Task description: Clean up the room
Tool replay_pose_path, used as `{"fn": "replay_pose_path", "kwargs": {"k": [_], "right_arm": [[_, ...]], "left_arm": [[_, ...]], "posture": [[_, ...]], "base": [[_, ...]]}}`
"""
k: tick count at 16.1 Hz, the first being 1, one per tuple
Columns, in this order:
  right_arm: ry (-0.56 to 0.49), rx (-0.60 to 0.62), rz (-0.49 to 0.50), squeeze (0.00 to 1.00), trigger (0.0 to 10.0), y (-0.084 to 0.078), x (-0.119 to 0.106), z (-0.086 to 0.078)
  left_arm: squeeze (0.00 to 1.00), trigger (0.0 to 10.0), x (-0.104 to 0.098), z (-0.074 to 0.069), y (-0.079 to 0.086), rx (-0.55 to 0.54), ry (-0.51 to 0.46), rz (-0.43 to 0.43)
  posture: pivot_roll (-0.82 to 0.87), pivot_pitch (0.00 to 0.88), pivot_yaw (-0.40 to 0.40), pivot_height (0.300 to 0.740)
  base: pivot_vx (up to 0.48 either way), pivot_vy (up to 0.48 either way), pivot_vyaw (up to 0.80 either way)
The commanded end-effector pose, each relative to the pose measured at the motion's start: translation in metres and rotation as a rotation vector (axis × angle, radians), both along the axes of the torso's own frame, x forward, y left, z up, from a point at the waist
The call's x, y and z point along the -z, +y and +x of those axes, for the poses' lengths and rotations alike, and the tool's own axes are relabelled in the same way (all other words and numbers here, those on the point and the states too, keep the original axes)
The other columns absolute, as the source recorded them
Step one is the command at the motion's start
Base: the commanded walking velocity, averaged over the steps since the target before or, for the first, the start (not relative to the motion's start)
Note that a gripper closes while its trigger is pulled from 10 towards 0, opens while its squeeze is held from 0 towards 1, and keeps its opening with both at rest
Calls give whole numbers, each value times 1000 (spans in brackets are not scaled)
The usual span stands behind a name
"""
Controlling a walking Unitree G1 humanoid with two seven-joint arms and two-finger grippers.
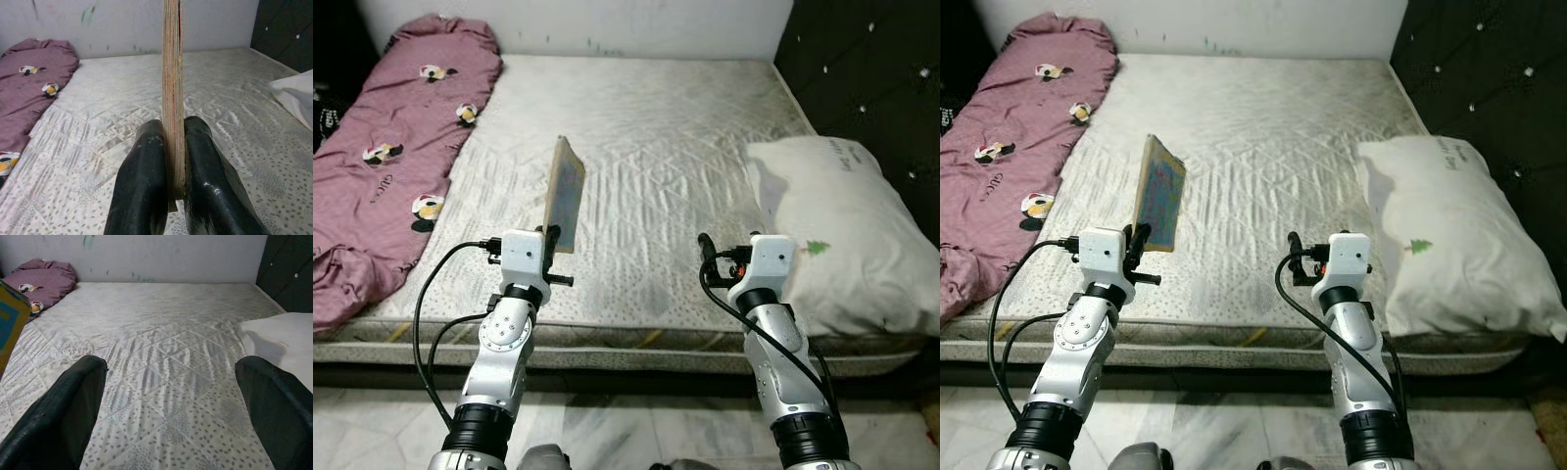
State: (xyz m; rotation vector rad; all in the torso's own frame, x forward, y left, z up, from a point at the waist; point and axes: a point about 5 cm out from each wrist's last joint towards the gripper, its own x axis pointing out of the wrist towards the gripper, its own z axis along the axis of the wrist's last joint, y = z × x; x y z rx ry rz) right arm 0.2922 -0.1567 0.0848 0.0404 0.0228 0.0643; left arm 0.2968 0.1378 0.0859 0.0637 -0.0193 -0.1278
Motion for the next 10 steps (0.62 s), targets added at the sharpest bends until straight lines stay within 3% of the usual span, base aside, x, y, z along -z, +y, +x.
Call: {"fn": "replay_pose_path", "kwargs": {"k": [1,10], "right_arm": [[-6,-6,-10,0,10000,1,-2,2],[-3,-5,-13,0,10000,2,0,0]], "left_arm": [[0,10000,-13,3,-1,14,-62,-8],[0,10000,-11,2,-4,25,-51,-7]], "posture": [[-28,44,-3,740],[-27,50,-4,740]], "base": [[337,0,0],[336,0,0]]}}
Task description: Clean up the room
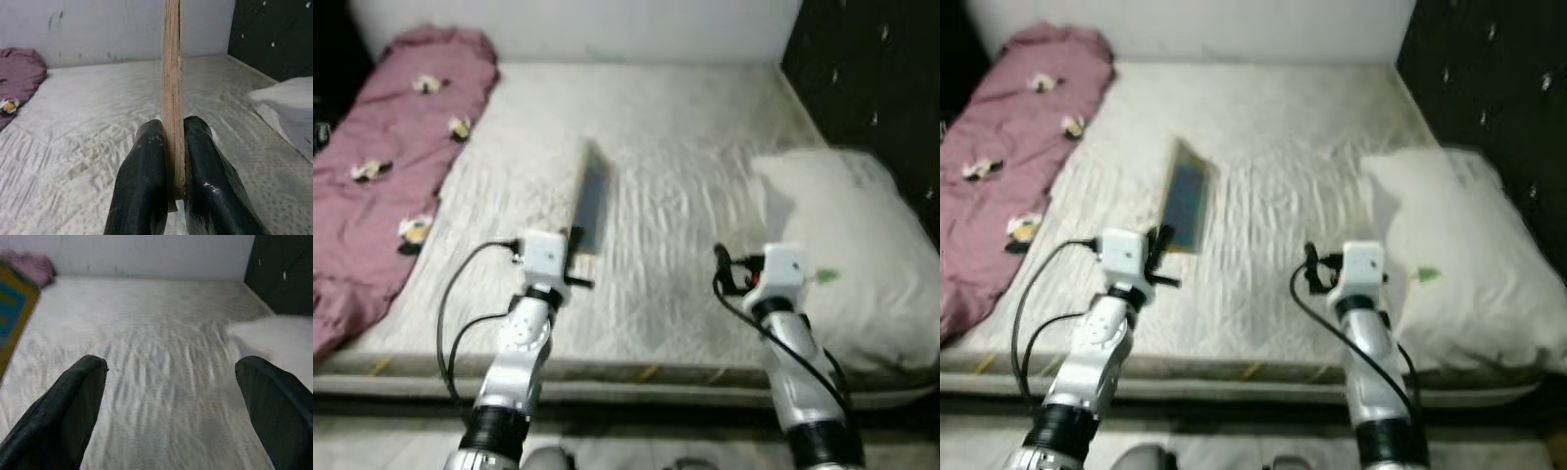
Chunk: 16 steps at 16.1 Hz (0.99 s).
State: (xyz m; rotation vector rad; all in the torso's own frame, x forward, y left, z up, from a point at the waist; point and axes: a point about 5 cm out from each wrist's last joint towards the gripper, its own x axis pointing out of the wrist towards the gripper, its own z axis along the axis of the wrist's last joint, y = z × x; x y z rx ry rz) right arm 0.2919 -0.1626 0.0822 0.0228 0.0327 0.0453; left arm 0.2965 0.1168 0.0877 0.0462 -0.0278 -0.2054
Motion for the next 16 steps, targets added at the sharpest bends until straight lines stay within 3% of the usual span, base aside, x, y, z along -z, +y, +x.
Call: {"fn": "replay_pose_path", "kwargs": {"k": [1,10,16], "right_arm": [[-14,-22,5,0,10000,8,-3,0],[12,-48,-2,0,10000,8,4,-5],[-14,55,-18,0,10000,-14,0,-14]], "left_arm": [[0,10000,-8,3,16,-54,-37,5],[0,10000,-2,-1,20,-107,13,-15],[0,10000,0,-25,38,-171,12,-15]], "posture": [[-29,50,-4,740],[-26,54,-9,740],[-18,57,-9,740]], "base": [[285,0,0],[0,0,0],[0,-97,0]]}}
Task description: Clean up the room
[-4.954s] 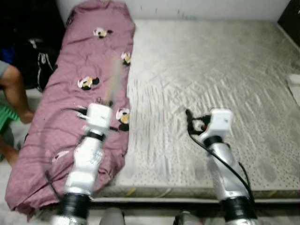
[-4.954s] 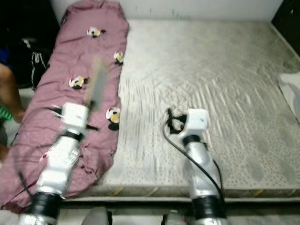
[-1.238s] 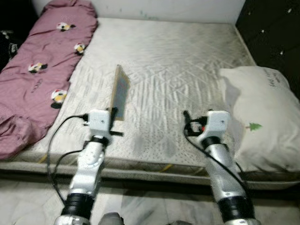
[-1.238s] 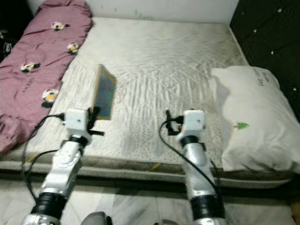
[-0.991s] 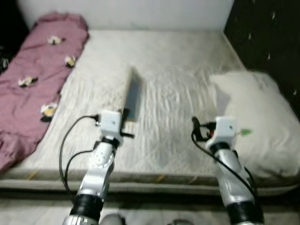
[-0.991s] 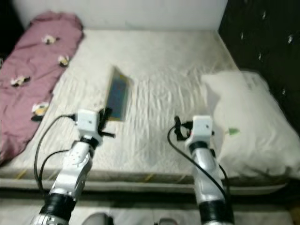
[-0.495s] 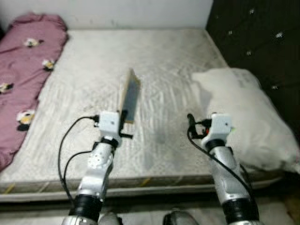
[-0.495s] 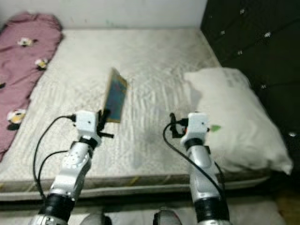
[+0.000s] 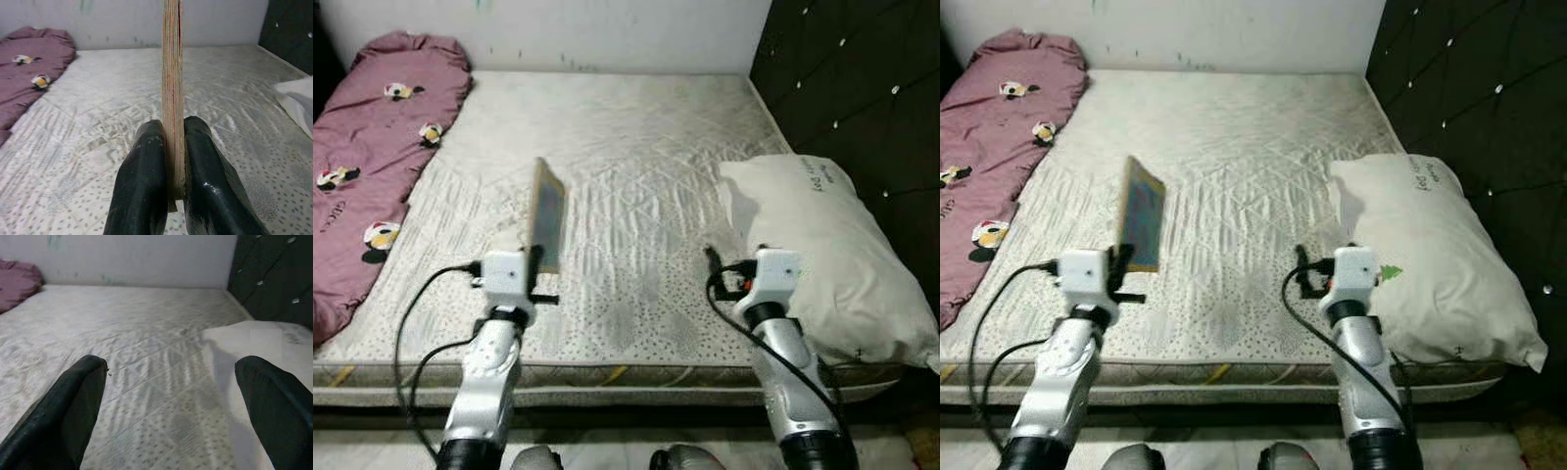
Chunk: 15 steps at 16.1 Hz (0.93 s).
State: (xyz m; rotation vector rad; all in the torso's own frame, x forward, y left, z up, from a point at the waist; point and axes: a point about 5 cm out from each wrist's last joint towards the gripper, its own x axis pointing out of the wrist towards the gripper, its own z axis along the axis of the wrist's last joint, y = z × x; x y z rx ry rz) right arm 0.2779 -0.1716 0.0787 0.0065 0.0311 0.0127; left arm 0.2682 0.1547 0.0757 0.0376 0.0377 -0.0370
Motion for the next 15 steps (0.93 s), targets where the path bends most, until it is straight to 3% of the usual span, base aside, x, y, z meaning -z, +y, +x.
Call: {"fn": "replay_pose_path", "kwargs": {"k": [1,5,10,15], "right_arm": [[-12,50,-2,0,10000,-10,-3,-2],[11,131,9,0,10000,-19,2,-15],[24,120,11,0,10000,-15,4,-13],[32,123,11,0,10000,-15,6,-13]], "left_arm": [[0,10000,-12,-2,2,-29,-60,12],[0,10000,-22,-17,15,-144,-105,20],[0,10000,-22,-14,8,-99,-91,53],[0,10000,-24,-13,9,-96,-90,51]], "posture": [[-17,57,-9,740],[-8,58,-11,740],[-9,47,-11,740],[-7,39,-14,740]], "base": [[0,0,0],[0,0,0],[0,0,0],[0,-436,0]]}}
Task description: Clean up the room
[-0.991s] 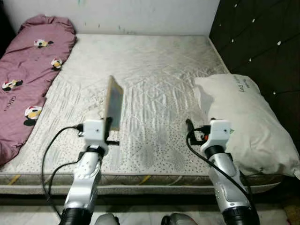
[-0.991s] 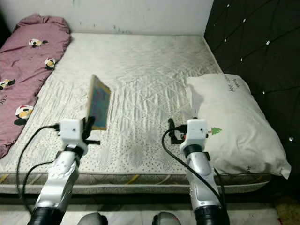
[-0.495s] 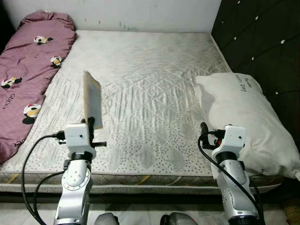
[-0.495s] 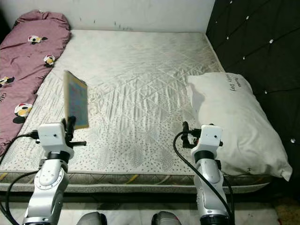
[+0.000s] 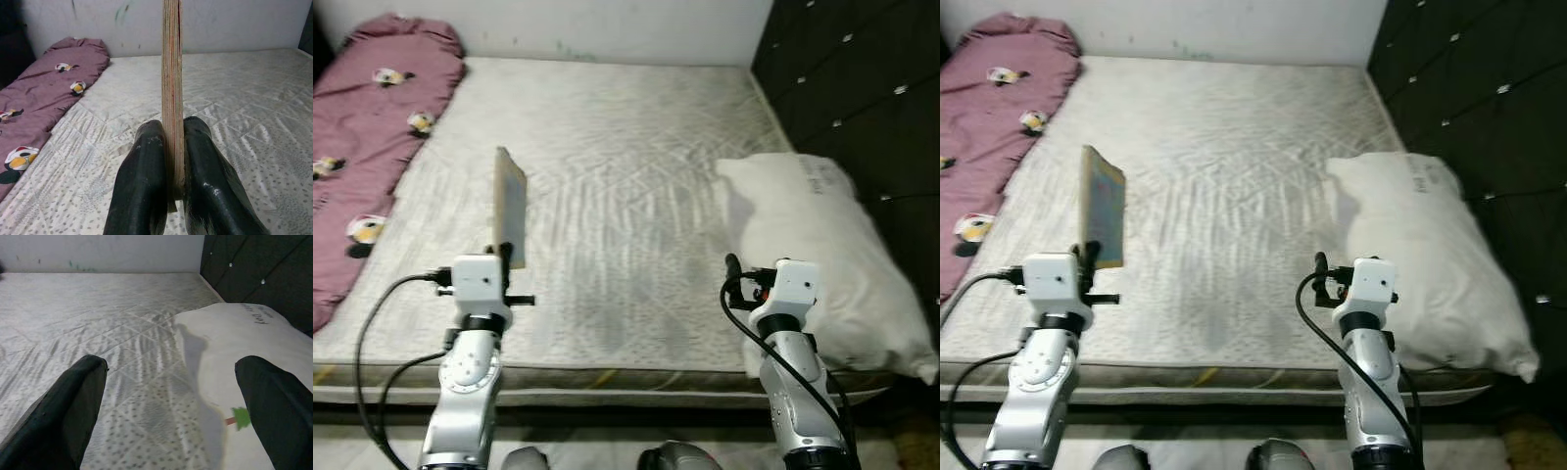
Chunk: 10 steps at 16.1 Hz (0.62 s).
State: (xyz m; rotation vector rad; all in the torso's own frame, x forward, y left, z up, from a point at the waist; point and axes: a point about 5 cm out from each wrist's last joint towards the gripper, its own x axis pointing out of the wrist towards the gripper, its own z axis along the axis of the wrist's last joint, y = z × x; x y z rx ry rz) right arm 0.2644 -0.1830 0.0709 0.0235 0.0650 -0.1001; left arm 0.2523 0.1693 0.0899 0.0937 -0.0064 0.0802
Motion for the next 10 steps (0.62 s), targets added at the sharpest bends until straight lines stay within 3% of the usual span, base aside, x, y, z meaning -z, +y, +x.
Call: {"fn": "replay_pose_path", "kwargs": {"k": [1,7,10], "right_arm": [[2,3,-6,0,10000,-3,-2,1],[3,-6,-10,0,10000,-2,-2,2],[6,-8,-10,0,10000,-2,-2,2]], "left_arm": [[0,10000,-9,4,-7,28,-38,-3],[0,10000,-8,4,-10,35,-32,-8],[0,10000,-9,5,-10,15,-36,-34]], "posture": [[-7,39,-15,740],[-11,42,-14,740],[-13,45,-17,740]], "base": [[0,-480,0],[0,-389,0],[0,0,0]]}}
